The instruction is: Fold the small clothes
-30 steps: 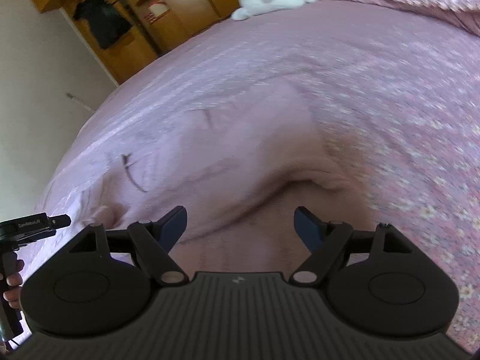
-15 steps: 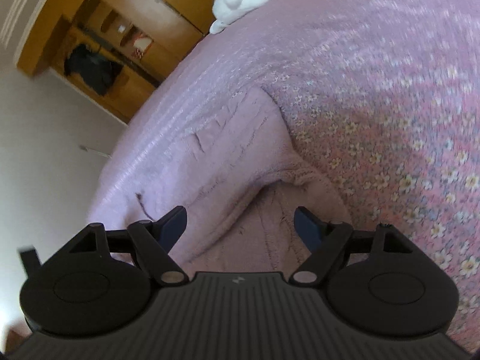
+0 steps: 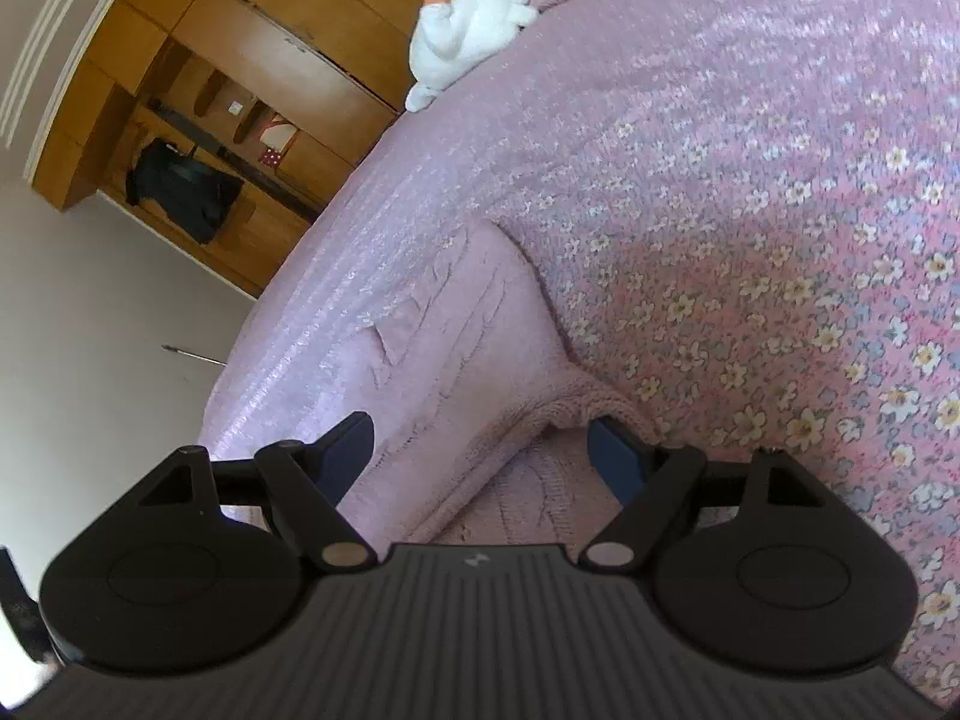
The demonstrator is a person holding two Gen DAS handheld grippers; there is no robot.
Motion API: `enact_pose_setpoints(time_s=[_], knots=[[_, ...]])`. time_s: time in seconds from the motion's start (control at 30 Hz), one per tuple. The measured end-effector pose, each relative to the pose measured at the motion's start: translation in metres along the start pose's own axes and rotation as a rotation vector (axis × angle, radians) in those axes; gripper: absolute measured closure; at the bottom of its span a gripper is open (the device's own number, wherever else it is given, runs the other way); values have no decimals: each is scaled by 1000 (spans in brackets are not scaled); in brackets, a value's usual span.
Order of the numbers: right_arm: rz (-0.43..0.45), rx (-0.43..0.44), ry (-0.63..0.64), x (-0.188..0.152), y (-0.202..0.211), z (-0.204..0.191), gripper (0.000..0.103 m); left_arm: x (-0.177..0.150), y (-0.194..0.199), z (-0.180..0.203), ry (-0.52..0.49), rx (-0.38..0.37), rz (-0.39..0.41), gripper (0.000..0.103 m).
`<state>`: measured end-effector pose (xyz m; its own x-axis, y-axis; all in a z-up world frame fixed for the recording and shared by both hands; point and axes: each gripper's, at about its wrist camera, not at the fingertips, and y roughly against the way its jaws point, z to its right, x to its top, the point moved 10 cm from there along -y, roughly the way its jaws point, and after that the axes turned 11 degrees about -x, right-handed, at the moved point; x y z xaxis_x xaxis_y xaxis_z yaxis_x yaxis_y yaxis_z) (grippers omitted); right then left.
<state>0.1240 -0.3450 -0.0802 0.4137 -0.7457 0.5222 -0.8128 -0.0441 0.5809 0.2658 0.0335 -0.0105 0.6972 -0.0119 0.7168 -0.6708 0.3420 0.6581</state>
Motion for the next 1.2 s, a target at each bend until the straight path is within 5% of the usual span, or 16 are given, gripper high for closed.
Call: enact_pose_setpoints(time_s=[0.13,0.23,0.57,0.7,0.9,1.07,1.2], knots=[[20,-16,29,-2,1,-1,19,12,26,-23,15,127,57,97],[17,-32,62,-3,3,-2,19,4,21,-40,13,193,5,98],[67,-38,343,22,26,-39,19,-28,5,-47,143,61,-77,92],[66,-97,433,49,-14,-50,19,-36,1,-47,170,53,-75,59],[23,-89,521,65,-69,-78,19,-42,-8,-39,146,38,-75,59],[9,-58,749,51,-93,-114,20,-41,-15,-32,118,28,-54,60],[-92,-33,953,27,-107,-124,20,-45,-17,-20,37,38,-59,62]])
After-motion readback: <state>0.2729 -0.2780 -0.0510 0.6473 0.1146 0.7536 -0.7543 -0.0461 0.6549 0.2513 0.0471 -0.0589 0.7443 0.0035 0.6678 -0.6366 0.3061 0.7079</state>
